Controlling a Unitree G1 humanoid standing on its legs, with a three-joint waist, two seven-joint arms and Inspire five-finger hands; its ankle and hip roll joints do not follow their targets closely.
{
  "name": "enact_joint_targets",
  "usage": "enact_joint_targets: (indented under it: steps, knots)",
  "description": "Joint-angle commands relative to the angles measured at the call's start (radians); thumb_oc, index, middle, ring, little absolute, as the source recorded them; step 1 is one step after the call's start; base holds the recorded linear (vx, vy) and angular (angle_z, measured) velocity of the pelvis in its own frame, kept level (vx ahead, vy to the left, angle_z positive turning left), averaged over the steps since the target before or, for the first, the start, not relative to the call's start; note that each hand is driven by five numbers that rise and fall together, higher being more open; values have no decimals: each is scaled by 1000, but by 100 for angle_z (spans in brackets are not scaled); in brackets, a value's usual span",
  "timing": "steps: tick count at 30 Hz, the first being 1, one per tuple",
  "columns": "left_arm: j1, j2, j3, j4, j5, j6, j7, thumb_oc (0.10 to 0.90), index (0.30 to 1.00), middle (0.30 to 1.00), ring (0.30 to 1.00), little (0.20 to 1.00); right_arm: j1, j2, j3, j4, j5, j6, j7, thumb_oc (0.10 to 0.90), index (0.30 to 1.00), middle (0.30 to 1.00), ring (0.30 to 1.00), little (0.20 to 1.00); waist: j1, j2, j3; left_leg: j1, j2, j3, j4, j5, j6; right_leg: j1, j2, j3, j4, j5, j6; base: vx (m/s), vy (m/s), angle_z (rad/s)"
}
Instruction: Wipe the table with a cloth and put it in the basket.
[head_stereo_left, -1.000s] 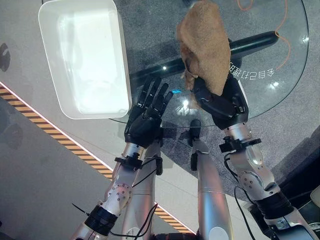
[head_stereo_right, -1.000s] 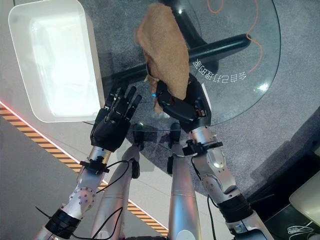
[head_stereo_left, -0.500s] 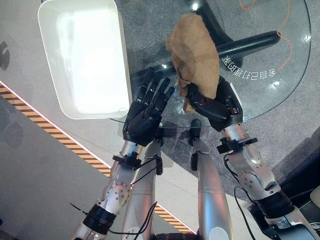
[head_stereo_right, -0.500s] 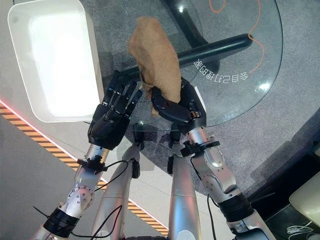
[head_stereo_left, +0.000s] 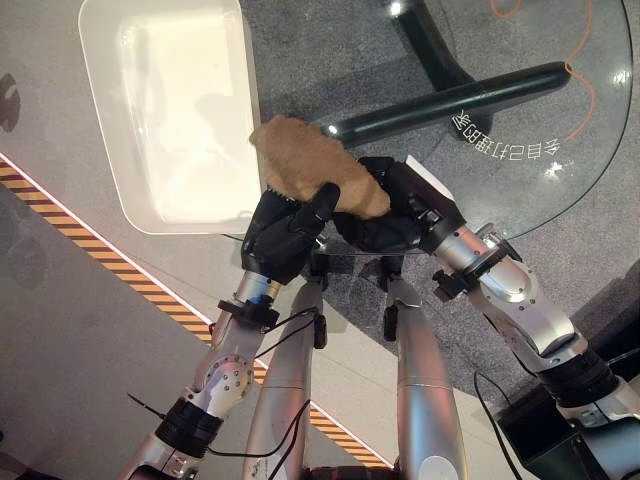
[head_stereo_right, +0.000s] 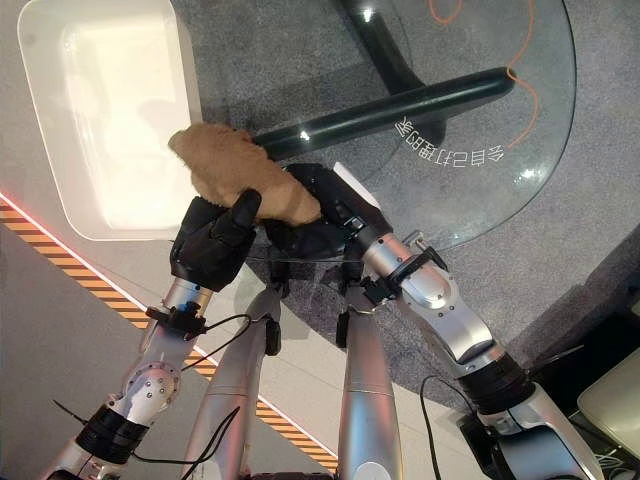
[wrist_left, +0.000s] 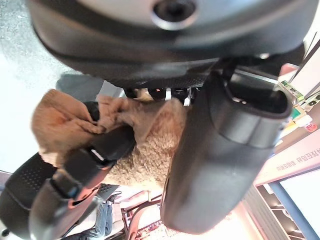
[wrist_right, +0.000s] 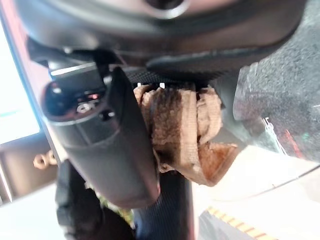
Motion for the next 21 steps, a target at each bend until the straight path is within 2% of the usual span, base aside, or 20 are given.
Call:
enact_joint_targets:
  steps: [1, 4, 6, 12, 17, 18, 19, 21]
  knots:
    - [-28, -1, -22, -159, 39, -57, -50, 800, 900, 900, 900, 900, -51, 22, 99, -254, -49, -21, 121, 100, 300, 300, 300, 200, 16, -7, -27, 9, -59, -14, 49, -74, 7, 14, 70, -1, -79, 56, 29, 0, 0, 0]
    - [-34, -1, -28, -154, 25, -71, -65, 800, 900, 900, 900, 900, -68, -4, 139, -218, -122, 25, 106, 100, 300, 300, 300, 200, 19, -6, -27, 7, -59, -13, 43, -71, 5, 13, 67, -5, -86, 58, 28, 0, 0, 0]
    - [-31, 3, -30, -153, 14, -77, -80, 800, 900, 900, 900, 900, -70, -24, 158, -205, -154, 31, 124, 100, 300, 300, 300, 200, 20, -5, -27, 7, -60, -13, 40, -70, 4, 13, 64, -8, -89, 58, 28, 0, 0, 0]
    - [-40, 12, -51, -160, -16, -93, -71, 800, 900, 900, 900, 900, -90, -40, 191, -208, -177, 30, 123, 100, 300, 300, 300, 200, 21, -4, -27, 4, -62, -14, 38, -66, 3, 12, 63, -10, -91, 60, 27, 0, 0, 0]
    - [-49, -9, -66, -161, -17, -116, -45, 800, 900, 900, 900, 900, -111, -10, 198, -215, -161, 29, 61, 100, 300, 300, 300, 200, 22, -2, -27, 1, -64, -13, 38, -63, 4, 7, 65, -9, -88, 59, 26, 0, 0, 0]
    - [-49, -12, -67, -161, -18, -120, -46, 278, 453, 453, 453, 378, -113, -7, 196, -213, -161, 29, 59, 100, 300, 300, 300, 200, 22, -1, -27, 1, -64, -13, 38, -64, 4, 7, 66, -8, -88, 58, 26, 0, 0, 0]
    - [-48, -19, -68, -160, -16, -122, -46, 100, 300, 300, 300, 200, -115, -1, 196, -211, -163, 30, 49, 100, 300, 300, 300, 200, 22, -2, -27, 1, -64, -12, 40, -65, 3, 7, 66, -7, -88, 58, 25, 0, 0, 0]
    - [-48, -29, -67, -158, -21, -128, -60, 100, 300, 300, 300, 200, -114, 4, 190, -210, -164, 36, 43, 100, 300, 300, 300, 200, 22, -2, -27, 1, -65, -12, 39, -65, 4, 7, 66, -8, -88, 57, 25, 0, 0, 0]
